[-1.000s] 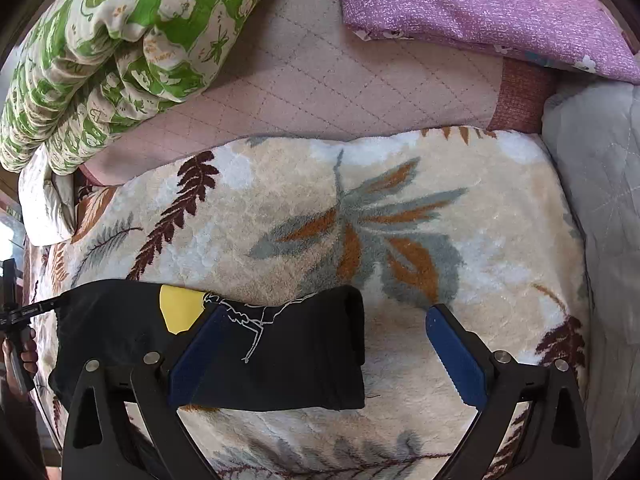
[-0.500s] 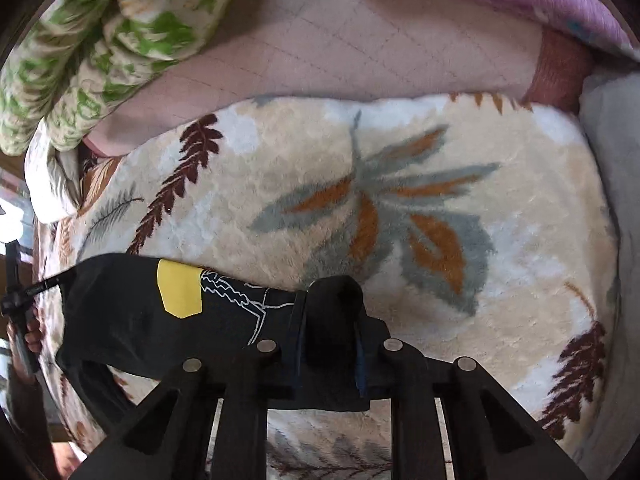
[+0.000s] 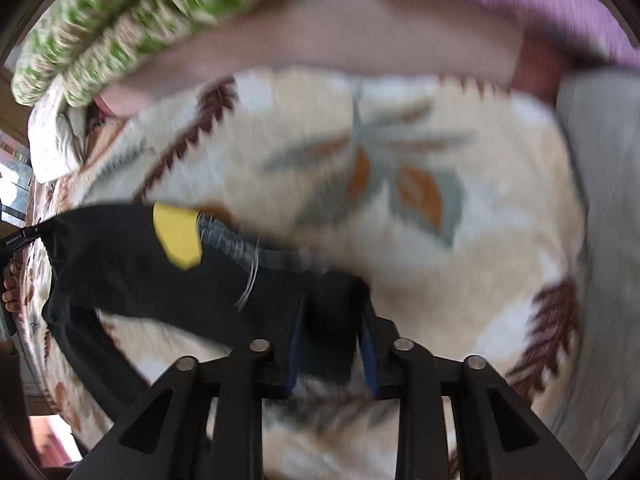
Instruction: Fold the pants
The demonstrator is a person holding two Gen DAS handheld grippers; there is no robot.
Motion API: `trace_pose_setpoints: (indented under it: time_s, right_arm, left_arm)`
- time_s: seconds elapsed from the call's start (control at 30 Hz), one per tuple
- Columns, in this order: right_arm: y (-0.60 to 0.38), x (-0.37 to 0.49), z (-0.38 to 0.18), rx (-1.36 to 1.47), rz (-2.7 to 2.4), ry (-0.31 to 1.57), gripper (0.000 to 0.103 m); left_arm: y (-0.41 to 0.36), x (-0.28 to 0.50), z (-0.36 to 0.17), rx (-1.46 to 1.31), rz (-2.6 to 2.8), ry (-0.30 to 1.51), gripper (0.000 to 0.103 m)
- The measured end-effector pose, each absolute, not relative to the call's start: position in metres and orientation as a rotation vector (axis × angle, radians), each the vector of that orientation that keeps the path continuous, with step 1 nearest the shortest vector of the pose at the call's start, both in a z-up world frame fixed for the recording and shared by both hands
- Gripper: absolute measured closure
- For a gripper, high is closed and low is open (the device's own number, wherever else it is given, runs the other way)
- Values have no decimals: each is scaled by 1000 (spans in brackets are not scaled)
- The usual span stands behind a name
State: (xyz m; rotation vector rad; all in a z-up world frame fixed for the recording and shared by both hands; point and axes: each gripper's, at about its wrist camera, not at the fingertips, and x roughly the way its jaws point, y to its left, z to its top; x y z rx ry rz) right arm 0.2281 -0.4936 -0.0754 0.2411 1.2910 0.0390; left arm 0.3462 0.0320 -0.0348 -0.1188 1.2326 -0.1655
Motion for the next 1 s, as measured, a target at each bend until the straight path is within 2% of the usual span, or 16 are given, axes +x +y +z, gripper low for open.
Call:
trace_pose_setpoints:
  time_s: [0.07,0.1,0.13,0.2,0.37,0.4,0.43,0.53,0.77,1.0]
  right_arm:
    - [-506,221,-72,298,28,1260,75]
    - [-517,217,-67,357,17,1219,71]
    - [-526,216,-62,408,2,1182,62]
    - [-540,218,-60,486,-29,1134,54]
    - [-531,242,-86,491,-15,1181,54]
    - [-528,245,-91,494,1,1195,64]
    - [-525,248,-95,491,21,1209,89]
    - [-513,256,-93,406,16,1211,91]
    - [-495,232,-32,266,88,1038,91]
    - [-479,196,-35,159,50,1087,91]
  left_arm:
    - [31,348,-34,-117,-166,1231,76]
    - [31,348,-34,-118,-165,1232,76]
    - [31,349,-34,-119,-162,1234,76]
    - [31,350,-36,-119,-158,1238,76]
    - [32,356,-43,-124,-149,1251,76]
    - [32,358,-44,-123,-146,1251,76]
    - [32,359,-45,-126,-143,1255,76]
    - [32,361,-47,-141,-136,1257,76]
    - [42,345,-33,-228,-159,1215,76]
    - [47,320,-12,-257,-178,1192,76]
